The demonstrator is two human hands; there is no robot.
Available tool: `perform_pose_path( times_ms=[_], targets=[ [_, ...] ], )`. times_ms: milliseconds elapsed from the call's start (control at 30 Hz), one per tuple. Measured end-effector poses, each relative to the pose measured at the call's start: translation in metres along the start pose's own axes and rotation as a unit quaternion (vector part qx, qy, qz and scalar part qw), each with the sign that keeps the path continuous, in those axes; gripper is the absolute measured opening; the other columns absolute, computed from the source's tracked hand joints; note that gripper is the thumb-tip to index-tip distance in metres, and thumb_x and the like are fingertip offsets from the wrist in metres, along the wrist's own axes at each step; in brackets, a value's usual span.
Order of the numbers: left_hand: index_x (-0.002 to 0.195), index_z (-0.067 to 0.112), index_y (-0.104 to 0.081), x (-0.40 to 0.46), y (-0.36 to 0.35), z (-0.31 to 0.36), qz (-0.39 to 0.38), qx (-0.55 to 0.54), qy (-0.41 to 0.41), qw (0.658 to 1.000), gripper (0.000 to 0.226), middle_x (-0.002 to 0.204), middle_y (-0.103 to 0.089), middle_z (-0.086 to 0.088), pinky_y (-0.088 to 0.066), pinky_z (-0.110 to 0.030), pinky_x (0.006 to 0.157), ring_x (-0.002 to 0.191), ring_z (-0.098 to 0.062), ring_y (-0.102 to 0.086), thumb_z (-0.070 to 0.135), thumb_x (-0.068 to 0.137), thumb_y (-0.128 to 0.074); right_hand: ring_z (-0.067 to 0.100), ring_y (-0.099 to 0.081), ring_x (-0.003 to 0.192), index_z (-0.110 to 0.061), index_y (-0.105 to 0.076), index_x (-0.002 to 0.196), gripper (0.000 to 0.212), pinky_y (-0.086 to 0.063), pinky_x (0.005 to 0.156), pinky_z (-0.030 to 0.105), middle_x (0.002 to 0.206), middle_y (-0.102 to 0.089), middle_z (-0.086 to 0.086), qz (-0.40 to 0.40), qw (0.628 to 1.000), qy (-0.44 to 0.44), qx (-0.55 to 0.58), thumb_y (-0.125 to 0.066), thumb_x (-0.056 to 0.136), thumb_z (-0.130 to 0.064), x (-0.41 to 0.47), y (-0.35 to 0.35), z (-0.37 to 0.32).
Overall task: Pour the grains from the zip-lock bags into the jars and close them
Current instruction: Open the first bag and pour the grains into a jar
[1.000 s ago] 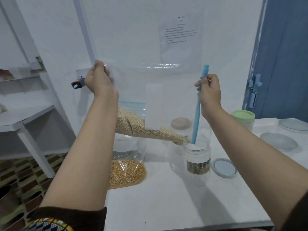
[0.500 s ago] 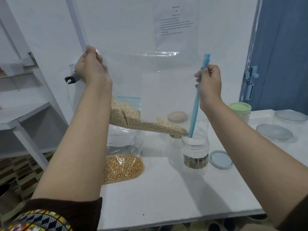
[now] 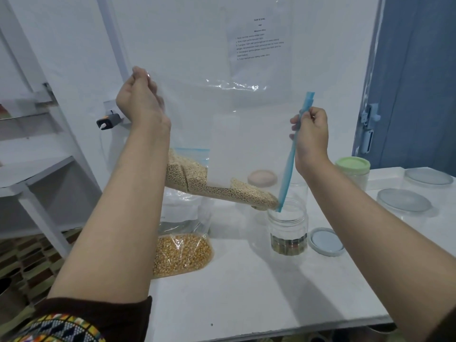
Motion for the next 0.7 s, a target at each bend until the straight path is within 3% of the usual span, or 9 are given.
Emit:
perform_pose_path(
  times_ms=[700],
  targets=[
    [0.060,0.017,-0.053,-0.0018,-0.0090,0.0051,-0.017,-0.003,-0.007,1.000,0.038,0.053,-0.049,0.007,-0.023,-0.019,0.046,0.050,-0.008,-0.042,0.016,0.098,-0.059,0.009,-0.049,0.074,-0.026,-0.046,0.091,0.022,-0.043,0.067,0.022,0.083,-0.058,-0.007,0.000,1.000,0.018,-0.004,-0.034,0.103,-0.013,-0.0046,0.0060,-0.0104]
  ],
)
Point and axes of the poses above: each hand's wrist, its own x-axis towards the middle knuckle, its own y-axis out of the back of the hand, z = x × y, the point moved 5 cm from there along x, towards the middle knuckle
